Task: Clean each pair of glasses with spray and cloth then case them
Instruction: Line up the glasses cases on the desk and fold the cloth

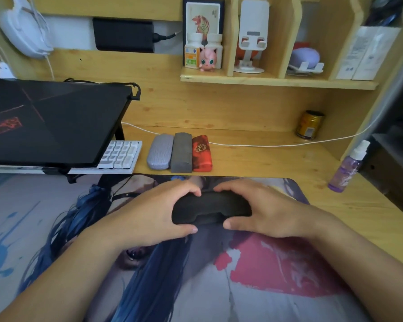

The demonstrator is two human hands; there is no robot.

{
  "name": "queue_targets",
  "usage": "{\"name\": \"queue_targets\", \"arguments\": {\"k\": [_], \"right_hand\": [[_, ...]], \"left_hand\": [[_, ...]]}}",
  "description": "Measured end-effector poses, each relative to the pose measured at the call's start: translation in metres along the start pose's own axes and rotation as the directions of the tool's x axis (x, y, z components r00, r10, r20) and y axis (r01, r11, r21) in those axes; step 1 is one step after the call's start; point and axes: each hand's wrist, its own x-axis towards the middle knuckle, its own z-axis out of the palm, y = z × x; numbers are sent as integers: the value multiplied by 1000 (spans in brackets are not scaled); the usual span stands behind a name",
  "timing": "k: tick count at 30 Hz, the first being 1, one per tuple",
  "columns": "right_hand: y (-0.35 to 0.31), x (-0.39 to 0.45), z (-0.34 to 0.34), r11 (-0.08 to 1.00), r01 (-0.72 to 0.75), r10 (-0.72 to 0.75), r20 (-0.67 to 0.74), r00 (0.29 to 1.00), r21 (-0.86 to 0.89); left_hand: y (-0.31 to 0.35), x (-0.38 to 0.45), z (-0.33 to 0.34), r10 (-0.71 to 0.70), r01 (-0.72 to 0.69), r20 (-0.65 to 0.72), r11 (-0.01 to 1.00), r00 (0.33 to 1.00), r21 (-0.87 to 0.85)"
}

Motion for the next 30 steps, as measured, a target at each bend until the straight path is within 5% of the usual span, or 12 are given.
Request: {"name": "queue_targets", "arguments": {"k": [6,9,11,15,20,24,30], "right_hand": [[-21,-6,-8,995,27,-31,-40,999,-99],[-28,-7,-25,989,-66,46,-154,987,-132],[-16,5,-35,969,-217,178,-277,944,-115],[17,47,-40,816,-575,526,-339,780,-55],[23,86,-18,695,-712,702,-114,703,-104],[10,104,-23,739,-665,671,32,741,-107],[19,92,-36,800,-591,591,36,806,104]], "left_hand": [[-5,-3,-8,50,-88,-215,981,975,-171],[-4,5,-5,-18,-92,-450,971,893,-221],[-9,15,2,-132,25,-531,979,837,-203],[-23,44,19,-337,360,-437,932,834,-31],[-36,82,25,-295,413,-401,876,867,248],[-52,86,29,-285,401,-402,884,870,241],[-54,84,30,-266,383,-398,890,878,249]]}}
